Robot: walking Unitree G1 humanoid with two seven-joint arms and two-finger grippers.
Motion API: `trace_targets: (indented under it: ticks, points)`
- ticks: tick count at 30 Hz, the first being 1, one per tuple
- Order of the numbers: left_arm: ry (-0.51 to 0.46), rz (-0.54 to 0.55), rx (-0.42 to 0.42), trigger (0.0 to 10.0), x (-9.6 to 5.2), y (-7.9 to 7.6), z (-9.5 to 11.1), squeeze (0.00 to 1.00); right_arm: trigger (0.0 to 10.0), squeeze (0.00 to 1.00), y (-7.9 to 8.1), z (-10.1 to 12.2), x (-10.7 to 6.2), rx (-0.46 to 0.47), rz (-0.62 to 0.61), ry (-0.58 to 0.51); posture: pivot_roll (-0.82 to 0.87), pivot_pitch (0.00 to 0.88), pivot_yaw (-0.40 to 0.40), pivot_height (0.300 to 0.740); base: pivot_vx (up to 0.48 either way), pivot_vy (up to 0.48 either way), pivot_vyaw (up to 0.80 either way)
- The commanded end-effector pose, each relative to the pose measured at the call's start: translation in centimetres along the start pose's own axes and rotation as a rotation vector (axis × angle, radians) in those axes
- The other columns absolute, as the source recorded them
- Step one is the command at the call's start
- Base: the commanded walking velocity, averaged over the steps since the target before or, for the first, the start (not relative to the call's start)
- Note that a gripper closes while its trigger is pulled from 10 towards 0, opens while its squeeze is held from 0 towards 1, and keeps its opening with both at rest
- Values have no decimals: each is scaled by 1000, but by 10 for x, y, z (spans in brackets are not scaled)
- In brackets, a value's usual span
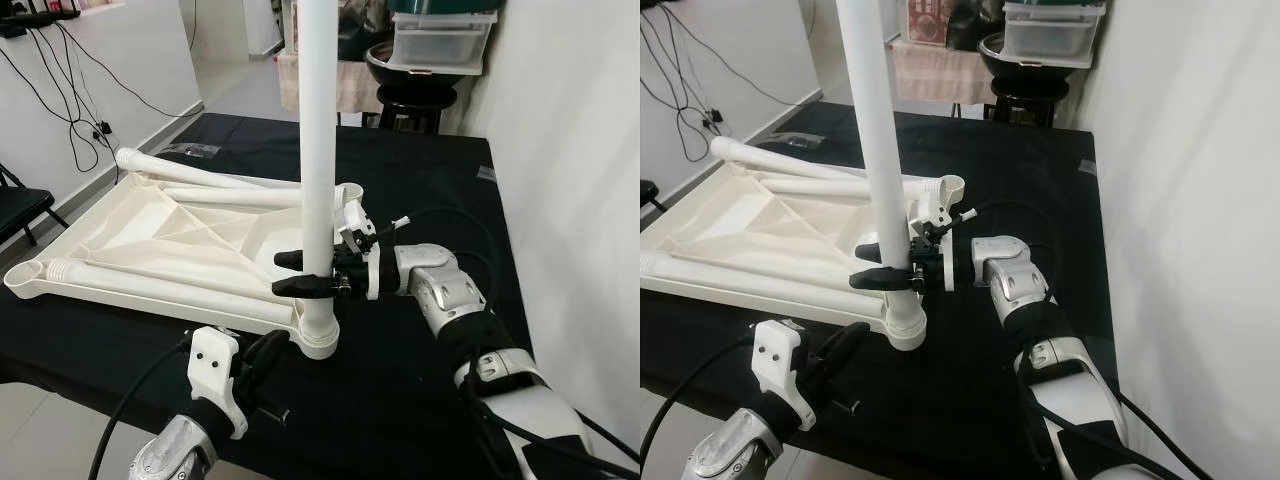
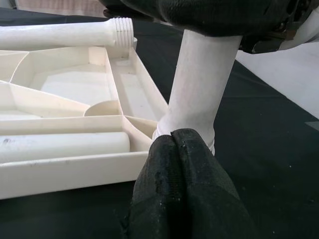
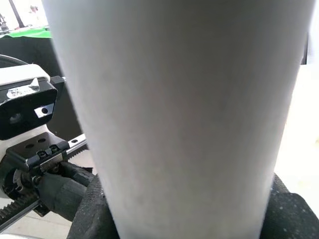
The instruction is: Building children table
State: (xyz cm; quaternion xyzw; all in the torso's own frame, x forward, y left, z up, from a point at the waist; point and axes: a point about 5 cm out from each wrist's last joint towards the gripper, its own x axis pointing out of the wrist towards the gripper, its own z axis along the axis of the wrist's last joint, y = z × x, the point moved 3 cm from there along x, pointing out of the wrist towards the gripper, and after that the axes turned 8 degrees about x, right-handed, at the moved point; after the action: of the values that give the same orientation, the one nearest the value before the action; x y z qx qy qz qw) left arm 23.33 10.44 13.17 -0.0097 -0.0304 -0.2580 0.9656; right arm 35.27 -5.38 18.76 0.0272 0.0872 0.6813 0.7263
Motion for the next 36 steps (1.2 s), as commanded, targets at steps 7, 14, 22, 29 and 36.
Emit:
trace_targets:
  ticks: [7, 14, 22, 29, 36]
  points:
    - [6, 7, -1, 10000, -4, 0, 0, 0, 0, 0, -11, -41, -6, 121, -394, 1, 13, 71, -32, 740, 0, 0, 0]
    - [5, 7, -8, 10000, -5, 2, 2, 0, 0, 0, 2, -54, -5, 204, -805, -41, -9, 74, -2, 740, 0, 0, 0]
    - [6, 9, -5, 10000, -4, 2, 1, 0, 10000, 878, -5, -54, 8, 169, -672, -7, 15, 69, -15, 740, 0, 0, 0]
    - [8, 9, -6, 10000, -4, 1, 0, 0, 10000, 1000, 13, -23, 19, 88, -319, -70, 20, 49, -15, 740, 0, 0, 0]
    - [11, 3, -12, 10000, -2, 0, -1, 0, 10000, 0, 14, 1, 9, 17, 8, -1, 28, 43, -13, 740, 0, 0, 0]
